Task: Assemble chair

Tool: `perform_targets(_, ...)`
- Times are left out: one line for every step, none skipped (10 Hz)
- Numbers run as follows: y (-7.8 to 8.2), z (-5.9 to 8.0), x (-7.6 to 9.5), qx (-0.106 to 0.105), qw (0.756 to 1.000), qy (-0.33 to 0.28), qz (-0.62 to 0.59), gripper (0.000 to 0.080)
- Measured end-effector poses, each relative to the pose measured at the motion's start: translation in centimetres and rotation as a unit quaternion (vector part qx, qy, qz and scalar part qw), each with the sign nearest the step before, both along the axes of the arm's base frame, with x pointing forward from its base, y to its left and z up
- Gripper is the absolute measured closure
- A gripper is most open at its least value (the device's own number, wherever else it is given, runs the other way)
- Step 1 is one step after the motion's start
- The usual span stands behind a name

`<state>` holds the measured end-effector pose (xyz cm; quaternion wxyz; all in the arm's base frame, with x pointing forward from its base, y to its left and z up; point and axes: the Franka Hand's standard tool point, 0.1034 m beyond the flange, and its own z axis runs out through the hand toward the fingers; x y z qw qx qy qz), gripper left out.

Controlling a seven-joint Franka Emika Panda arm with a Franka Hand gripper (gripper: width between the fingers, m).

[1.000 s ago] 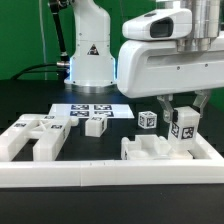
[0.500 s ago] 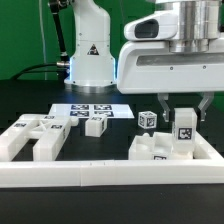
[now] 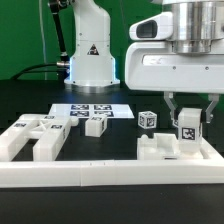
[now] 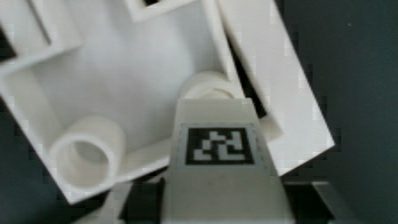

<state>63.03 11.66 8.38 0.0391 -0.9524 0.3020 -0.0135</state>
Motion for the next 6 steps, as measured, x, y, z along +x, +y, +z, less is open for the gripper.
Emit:
perform_targets(0.40, -0.03, -0.09, 0.002, 0.999, 0.002, -0.039, 0.0508)
perform_targets(0.58, -0.10, -0.17, 0.003, 0.996, 0.004, -0.091, 0.0508)
perform_targets(0.64, -0.12, -0.17, 0.005, 0.992, 0.004, -0.127, 0.0508)
perform_targets(0.69, -0.17, -0.23, 0.006, 0.984, 0.006, -0.180, 0.0508)
perform_targets(0.73, -0.18, -0.20, 0.008, 0.977, 0.006, -0.213, 0.0508)
perform_targets(0.84, -0.20, -0.19, 0.011, 0.971, 0.007, -0.240, 0.0508)
